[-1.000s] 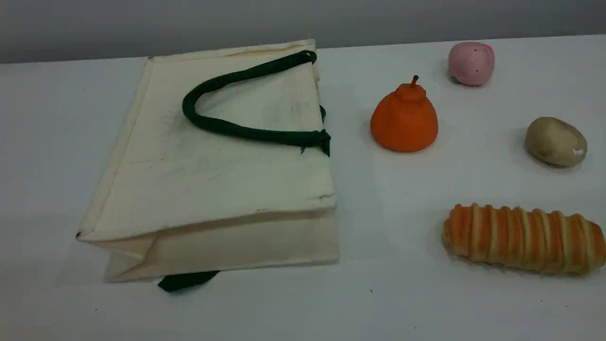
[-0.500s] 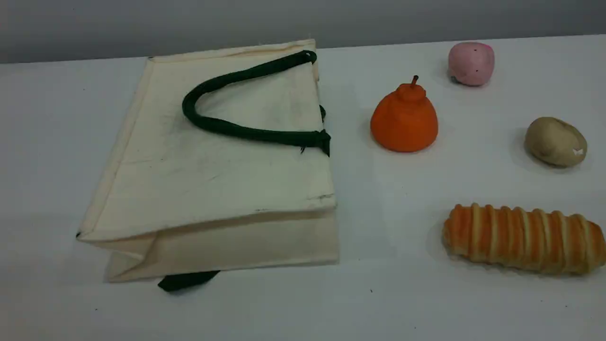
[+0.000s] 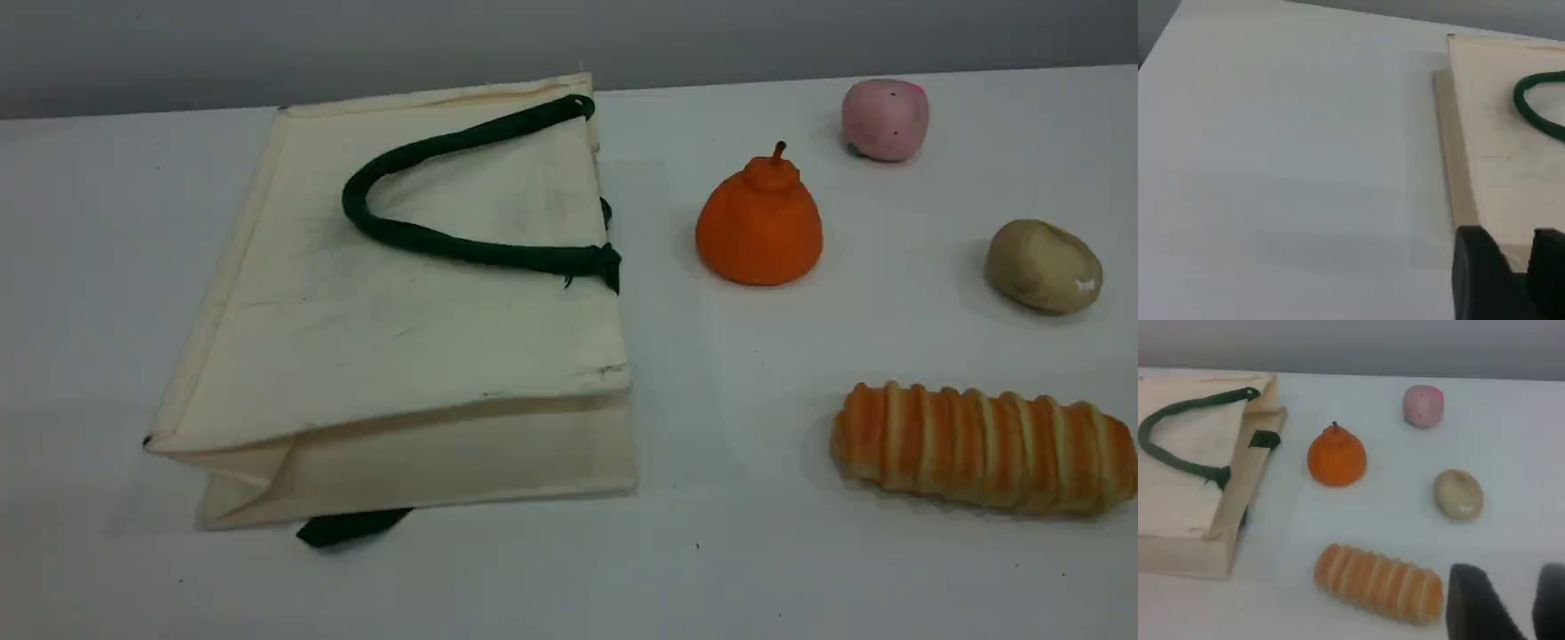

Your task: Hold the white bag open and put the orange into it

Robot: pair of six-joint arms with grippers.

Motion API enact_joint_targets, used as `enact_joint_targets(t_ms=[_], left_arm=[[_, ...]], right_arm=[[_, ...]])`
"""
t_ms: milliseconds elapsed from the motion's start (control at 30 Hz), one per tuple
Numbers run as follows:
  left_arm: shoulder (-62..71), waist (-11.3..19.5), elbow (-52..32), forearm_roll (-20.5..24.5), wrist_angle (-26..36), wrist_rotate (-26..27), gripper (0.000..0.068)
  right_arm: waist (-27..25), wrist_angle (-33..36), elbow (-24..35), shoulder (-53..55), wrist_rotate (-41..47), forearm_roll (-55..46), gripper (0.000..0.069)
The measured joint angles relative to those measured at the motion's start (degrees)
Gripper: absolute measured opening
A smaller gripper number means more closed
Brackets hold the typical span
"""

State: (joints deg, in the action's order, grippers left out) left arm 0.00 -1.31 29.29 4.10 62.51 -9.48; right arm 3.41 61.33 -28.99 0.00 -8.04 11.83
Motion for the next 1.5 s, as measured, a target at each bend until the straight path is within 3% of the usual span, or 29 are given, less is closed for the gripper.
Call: enact_joint_targets(t_ms=[1267,1500], left_arm=[[0.0,0.0,0.0,-0.09,0.0,0.05,0.0175],[0.0,0.0,0.0,-1.25,0.0,1.77,0.0175]], right_arm=[[0.0,0.0,0.0,0.0,0.05,0.0,0.0217],[0.0,0.0,0.0,0.0,0.05,0.0,0.0104]])
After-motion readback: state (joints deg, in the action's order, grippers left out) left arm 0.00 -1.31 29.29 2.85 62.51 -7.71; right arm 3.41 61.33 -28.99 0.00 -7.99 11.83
